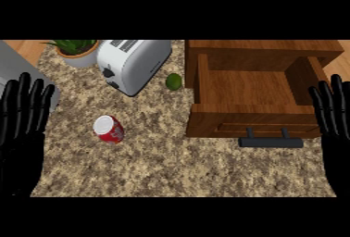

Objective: Pick up the can, place it into the drawer and close the drawer

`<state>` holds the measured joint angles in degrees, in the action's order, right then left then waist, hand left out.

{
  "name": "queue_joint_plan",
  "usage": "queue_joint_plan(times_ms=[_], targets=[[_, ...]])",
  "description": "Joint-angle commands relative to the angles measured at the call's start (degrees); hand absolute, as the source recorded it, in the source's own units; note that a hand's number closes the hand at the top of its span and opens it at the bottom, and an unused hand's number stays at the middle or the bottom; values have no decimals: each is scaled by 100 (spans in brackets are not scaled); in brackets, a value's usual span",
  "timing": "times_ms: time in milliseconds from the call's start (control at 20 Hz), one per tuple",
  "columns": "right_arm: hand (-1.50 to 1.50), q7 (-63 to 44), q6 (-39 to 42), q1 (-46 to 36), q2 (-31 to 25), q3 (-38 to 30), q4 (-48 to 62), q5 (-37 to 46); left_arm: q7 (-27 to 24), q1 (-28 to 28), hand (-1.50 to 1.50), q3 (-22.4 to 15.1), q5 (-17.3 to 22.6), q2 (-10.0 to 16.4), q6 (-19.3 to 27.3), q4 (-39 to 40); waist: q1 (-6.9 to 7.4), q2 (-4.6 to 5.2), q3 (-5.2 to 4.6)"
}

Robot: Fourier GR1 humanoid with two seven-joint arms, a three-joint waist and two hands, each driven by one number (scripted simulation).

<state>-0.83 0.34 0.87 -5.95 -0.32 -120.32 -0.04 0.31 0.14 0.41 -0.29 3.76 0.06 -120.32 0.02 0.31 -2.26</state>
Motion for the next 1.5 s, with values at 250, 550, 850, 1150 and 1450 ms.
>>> queue_joint_plan(times_ms=[250, 550, 850, 1150, 1450], targets=[[-150, 78, 158, -71, 137, 353, 82, -90, -304, -521, -150, -619, 2329, 908, -2769, 587, -243, 42, 194], [-150, -1023, -394, 516, 43, -549, 148, -184, 443, -383, -150, 430, 3295, 2529, -4058, 1753, -98, -11, 219], [-150, -816, -60, 1235, -44, -882, -185, -562, 379, -519, -150, 1086, 4220, 3250, -5210, 2657, -42, -36, 225], [-150, -376, 401, 1482, -99, -1337, 61, -935, 969, -914, -150, 1240, 4717, 3561, -5248, 2927, -27, -36, 229], [-150, -487, 755, 1649, -271, -1885, -128, -1524, 1281, -820, -150, 1243, 5306, 3694, -5313, 3516, -22, -36, 228]])
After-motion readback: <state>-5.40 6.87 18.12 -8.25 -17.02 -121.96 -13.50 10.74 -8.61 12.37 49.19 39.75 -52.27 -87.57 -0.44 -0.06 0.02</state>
